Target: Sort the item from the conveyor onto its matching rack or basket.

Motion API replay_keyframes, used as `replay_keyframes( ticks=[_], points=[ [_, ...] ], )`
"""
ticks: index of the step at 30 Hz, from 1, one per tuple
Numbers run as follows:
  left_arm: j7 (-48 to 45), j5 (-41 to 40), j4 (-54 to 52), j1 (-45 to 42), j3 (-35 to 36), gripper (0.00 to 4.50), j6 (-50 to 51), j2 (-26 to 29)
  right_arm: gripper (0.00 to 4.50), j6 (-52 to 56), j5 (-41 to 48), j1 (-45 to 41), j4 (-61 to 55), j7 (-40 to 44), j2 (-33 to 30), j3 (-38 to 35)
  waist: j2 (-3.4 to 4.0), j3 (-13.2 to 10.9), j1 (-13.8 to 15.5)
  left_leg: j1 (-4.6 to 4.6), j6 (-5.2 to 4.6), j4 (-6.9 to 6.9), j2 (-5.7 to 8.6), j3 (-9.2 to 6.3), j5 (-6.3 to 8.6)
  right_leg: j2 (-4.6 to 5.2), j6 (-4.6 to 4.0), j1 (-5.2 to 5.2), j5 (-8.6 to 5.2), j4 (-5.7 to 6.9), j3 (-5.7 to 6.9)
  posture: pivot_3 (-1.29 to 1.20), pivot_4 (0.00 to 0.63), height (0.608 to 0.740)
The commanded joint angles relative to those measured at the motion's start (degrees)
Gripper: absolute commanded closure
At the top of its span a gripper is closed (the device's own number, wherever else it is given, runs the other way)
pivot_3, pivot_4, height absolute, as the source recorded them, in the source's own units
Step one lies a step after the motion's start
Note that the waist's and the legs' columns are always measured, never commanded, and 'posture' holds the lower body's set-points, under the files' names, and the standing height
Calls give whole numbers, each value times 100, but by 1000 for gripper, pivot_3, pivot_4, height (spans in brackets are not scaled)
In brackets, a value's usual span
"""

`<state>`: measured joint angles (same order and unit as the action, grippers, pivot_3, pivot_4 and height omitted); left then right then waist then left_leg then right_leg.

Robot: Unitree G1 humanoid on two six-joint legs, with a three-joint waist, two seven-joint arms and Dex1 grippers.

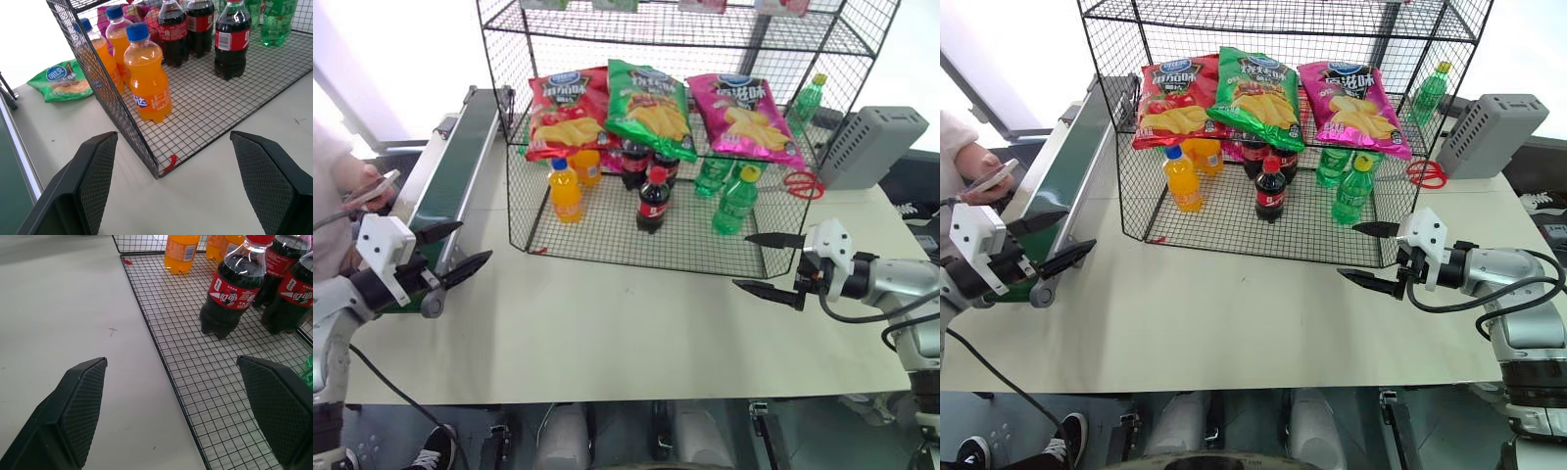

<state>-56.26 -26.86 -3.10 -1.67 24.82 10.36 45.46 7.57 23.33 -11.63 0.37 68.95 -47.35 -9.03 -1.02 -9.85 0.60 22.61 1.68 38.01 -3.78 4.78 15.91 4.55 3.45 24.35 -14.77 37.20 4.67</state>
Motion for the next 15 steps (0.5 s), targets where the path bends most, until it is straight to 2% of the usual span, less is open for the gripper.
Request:
replay_keyframes(
  ticks=[1,15],
  points=[
    [-13,-96,-121,-23,123,584,-94,29,82,-30,23,-57,-139,-66,-37,-87,0,0,0,0,0,0,0,0,0,0,0,0,0,0,0,0,150,740],
    [-132,-146,53,-135,85,584,-124,43,82,-160,-134,-97,-115,-117,-13,11,0,0,-1,0,0,0,0,0,0,0,0,0,0,1,0,0,150,740]
  ],
)
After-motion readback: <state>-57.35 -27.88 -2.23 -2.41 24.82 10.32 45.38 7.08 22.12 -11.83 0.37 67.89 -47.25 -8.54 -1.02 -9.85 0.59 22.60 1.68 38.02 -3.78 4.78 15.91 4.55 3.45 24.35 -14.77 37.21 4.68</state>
